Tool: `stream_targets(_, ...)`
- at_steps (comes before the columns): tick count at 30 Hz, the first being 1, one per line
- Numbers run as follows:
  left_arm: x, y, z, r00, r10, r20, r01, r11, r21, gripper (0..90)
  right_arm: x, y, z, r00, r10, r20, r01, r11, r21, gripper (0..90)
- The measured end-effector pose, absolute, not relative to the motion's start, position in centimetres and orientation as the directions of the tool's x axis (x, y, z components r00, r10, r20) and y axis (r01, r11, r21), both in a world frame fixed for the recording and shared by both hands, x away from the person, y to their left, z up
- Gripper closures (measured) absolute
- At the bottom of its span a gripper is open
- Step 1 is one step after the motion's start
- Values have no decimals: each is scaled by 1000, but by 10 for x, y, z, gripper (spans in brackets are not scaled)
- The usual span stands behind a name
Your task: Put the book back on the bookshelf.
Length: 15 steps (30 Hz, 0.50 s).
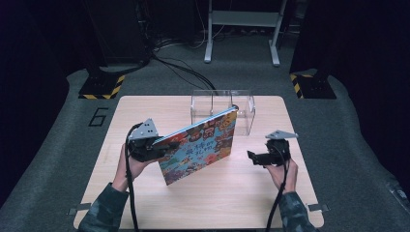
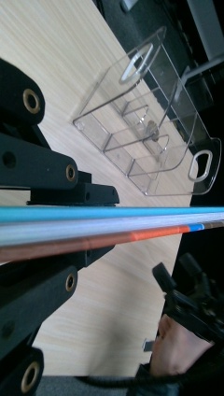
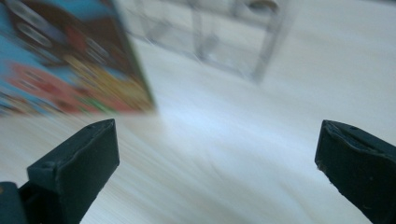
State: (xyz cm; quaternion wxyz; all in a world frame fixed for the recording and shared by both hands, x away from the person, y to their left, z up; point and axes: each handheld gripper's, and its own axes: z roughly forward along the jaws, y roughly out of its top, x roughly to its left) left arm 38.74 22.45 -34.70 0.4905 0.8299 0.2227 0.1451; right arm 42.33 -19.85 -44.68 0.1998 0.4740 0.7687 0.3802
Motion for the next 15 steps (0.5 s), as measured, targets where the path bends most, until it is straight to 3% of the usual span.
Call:
stream_targets(8, 389, 218, -341, 860, 509, 37, 216, -428, 878, 722, 416, -241, -500, -335, 939, 78, 651, 171, 739, 0)
stream_targets(15, 390, 217, -341, 869, 494, 43, 221, -463, 859, 789, 418, -255, -517, -291, 952, 91, 665, 133, 735, 0)
